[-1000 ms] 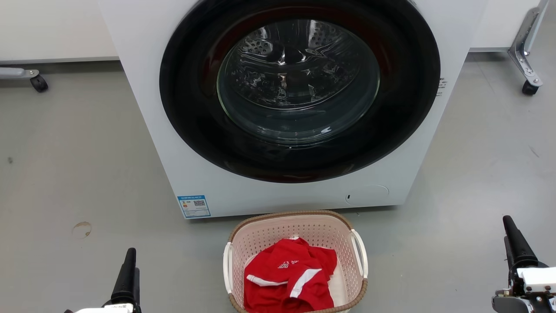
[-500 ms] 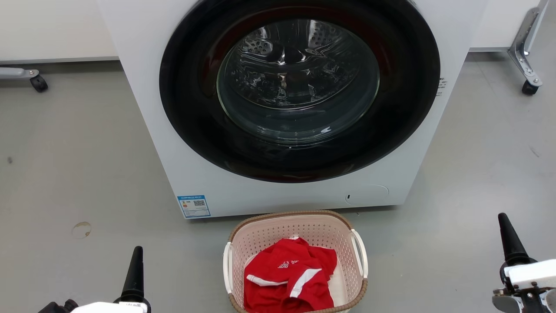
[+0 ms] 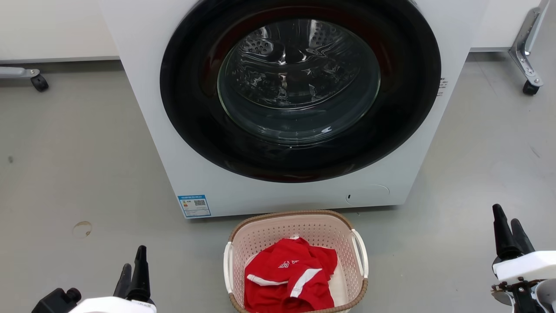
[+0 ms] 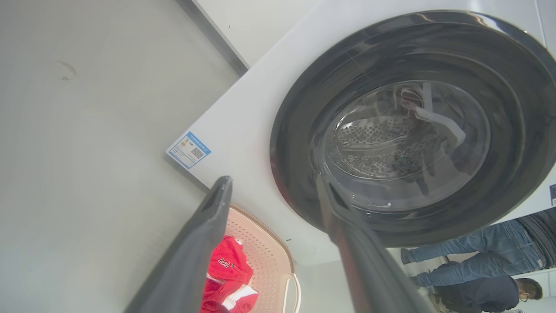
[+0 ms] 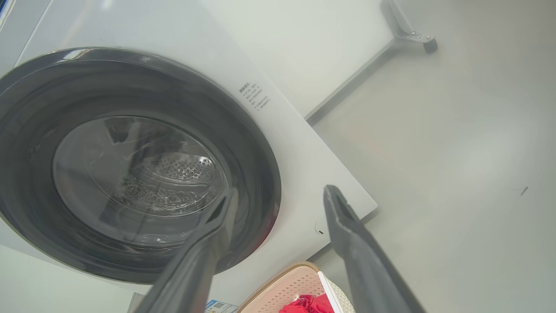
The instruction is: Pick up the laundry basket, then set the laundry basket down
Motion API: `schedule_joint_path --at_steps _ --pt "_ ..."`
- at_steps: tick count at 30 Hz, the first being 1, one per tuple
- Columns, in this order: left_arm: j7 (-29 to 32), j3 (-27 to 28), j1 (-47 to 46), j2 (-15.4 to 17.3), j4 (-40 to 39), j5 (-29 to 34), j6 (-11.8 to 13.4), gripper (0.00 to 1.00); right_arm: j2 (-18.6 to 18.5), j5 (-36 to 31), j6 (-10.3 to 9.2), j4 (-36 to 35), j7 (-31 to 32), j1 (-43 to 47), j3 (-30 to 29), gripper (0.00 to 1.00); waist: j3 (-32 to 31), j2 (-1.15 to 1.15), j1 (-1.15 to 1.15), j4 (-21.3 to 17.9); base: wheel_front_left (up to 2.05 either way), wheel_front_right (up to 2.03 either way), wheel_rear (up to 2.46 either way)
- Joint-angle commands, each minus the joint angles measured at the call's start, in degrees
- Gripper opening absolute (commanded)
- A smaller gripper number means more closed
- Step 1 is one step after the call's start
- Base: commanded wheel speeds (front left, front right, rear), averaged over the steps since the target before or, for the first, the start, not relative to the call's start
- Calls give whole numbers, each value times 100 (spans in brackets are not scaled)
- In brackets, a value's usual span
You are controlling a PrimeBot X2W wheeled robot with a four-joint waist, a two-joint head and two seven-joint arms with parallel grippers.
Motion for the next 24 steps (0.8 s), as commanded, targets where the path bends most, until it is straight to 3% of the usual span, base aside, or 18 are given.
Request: schedule_joint_path --at_steps 1,24 --pt "-74 48 -123 86 -202 202 42 100 -151 -225 17 -142 -114 -284 62 100 3 0 -1 6 0 0 0" --pt "-92 -213 -65 309 -593 1366 201 100 -187 -1765 23 -136 -501 -435 259 100 22 0 -1 96 0 0 0"
